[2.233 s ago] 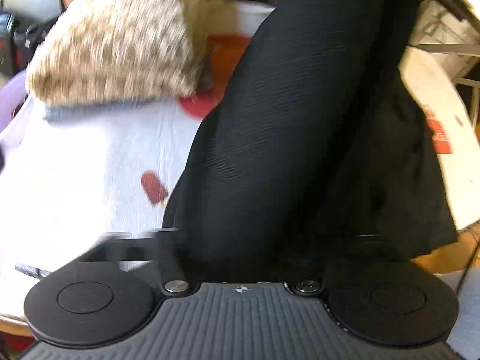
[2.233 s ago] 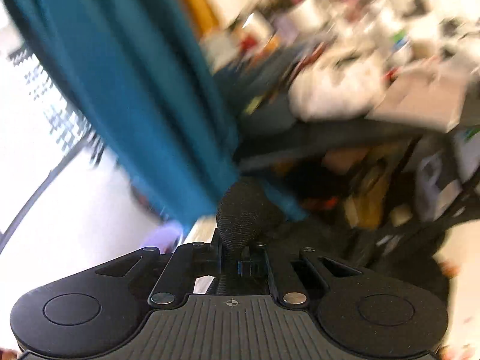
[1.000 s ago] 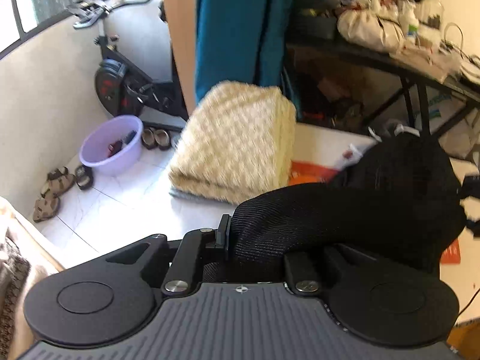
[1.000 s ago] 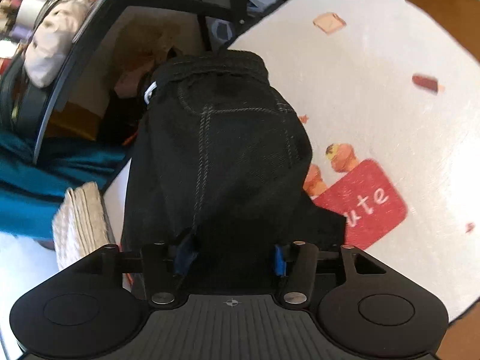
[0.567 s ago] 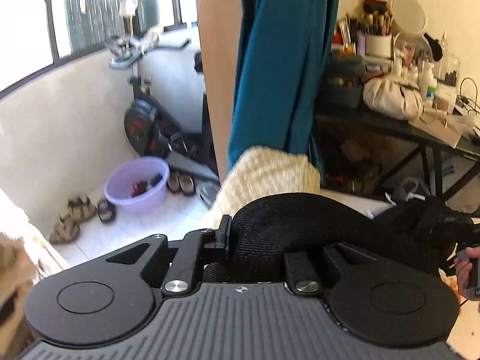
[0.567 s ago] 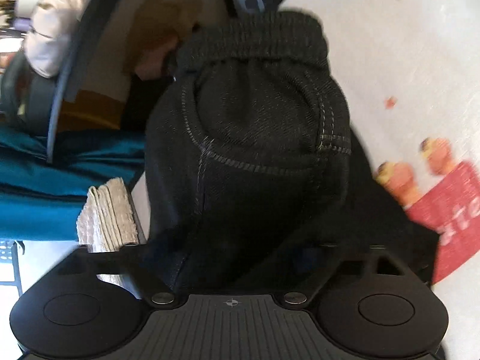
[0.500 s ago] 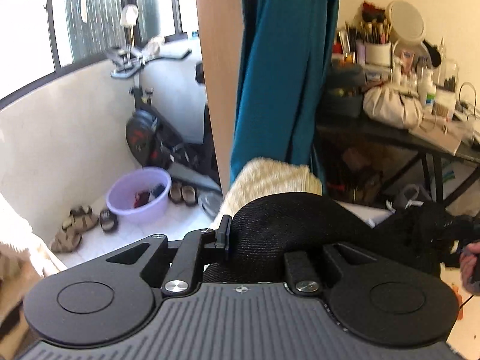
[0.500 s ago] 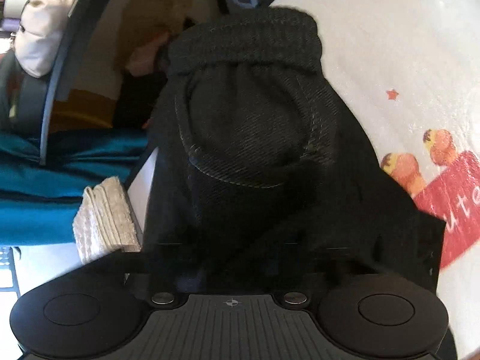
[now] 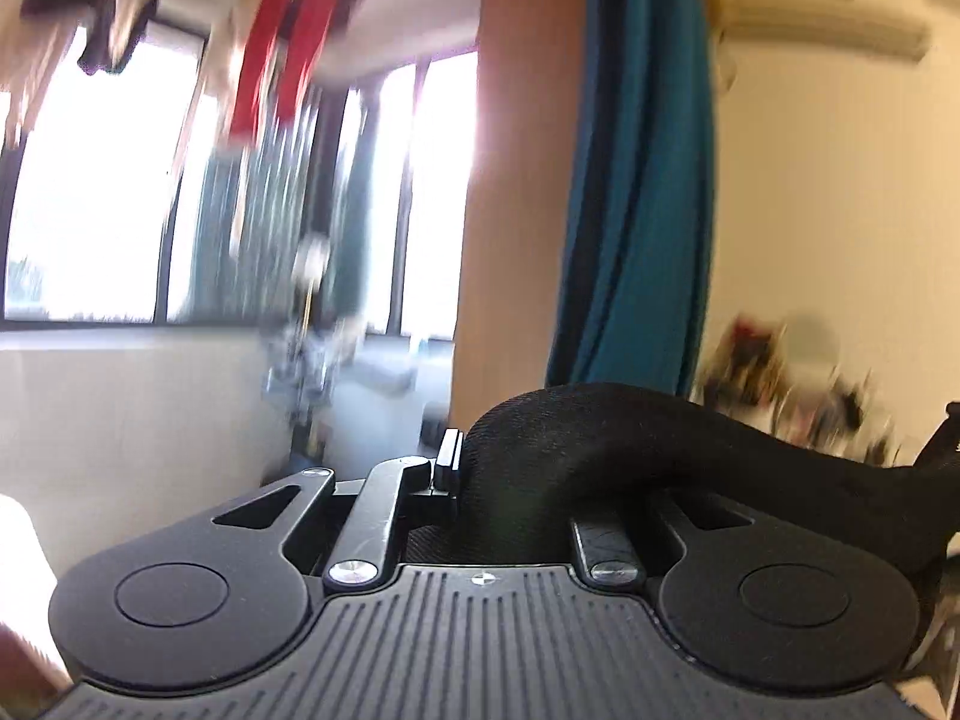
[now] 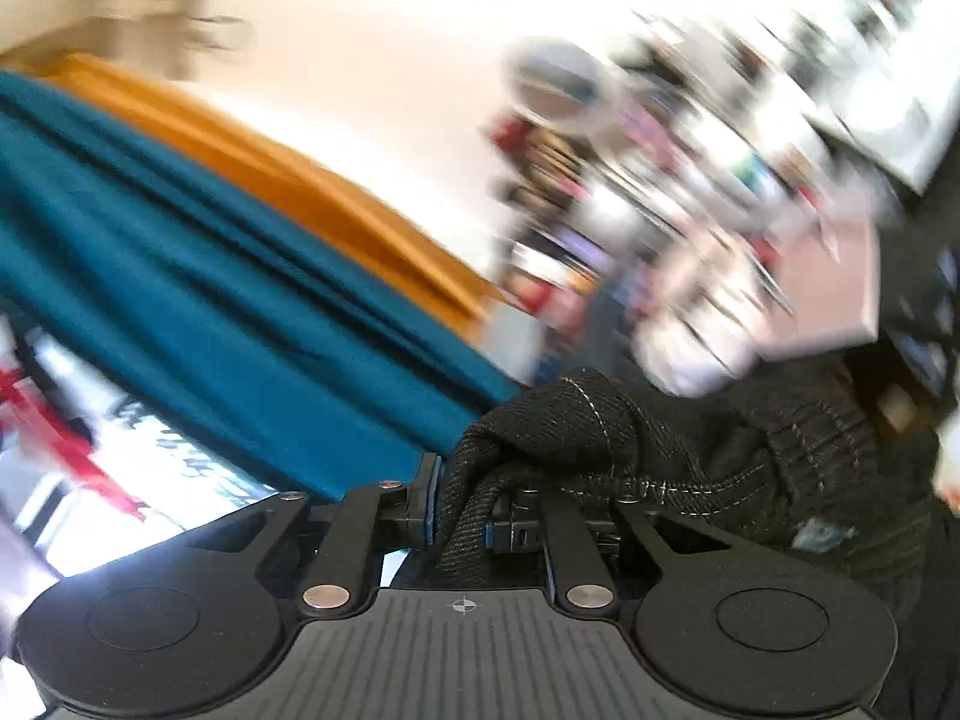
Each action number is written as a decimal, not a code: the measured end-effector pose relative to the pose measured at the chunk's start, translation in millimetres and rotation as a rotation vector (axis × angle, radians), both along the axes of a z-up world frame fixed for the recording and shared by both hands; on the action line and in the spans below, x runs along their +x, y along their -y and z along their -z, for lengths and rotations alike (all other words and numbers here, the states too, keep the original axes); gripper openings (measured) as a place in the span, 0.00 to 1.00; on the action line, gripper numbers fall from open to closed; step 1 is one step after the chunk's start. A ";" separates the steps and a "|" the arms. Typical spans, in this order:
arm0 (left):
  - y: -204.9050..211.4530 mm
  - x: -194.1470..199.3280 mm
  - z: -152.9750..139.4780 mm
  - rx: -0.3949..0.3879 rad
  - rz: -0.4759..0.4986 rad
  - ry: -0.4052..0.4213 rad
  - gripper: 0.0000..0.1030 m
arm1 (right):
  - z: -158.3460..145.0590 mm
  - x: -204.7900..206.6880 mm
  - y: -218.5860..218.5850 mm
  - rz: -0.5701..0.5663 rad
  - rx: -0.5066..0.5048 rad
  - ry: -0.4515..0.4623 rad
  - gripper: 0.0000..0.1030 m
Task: Fold clothes
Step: 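Lift the jeans with both grippers and carry them to the patterned table, then lower the jeans onto the grey-white patterned cover and open both grippers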
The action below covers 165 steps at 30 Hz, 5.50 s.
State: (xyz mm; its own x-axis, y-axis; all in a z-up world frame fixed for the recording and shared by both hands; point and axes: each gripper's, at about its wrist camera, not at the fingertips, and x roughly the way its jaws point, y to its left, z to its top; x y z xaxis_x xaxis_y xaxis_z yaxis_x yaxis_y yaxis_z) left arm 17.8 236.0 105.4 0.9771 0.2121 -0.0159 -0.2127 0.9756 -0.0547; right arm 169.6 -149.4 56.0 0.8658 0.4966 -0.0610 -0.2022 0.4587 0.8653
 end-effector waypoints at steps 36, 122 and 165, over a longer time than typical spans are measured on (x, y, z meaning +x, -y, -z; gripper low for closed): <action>583.0 21.5 -5.4 -0.284 0.758 0.039 0.13 | -125.9 -514.3 586.9 0.660 -0.377 0.229 0.11; 1374.9 520.9 254.1 0.094 1.014 -1.035 0.15 | 275.8 143.5 1457.7 0.852 -0.305 -0.786 0.19; 1176.7 582.6 261.4 0.112 0.610 -1.006 0.82 | 277.7 383.3 1158.2 0.242 -0.725 -0.759 0.99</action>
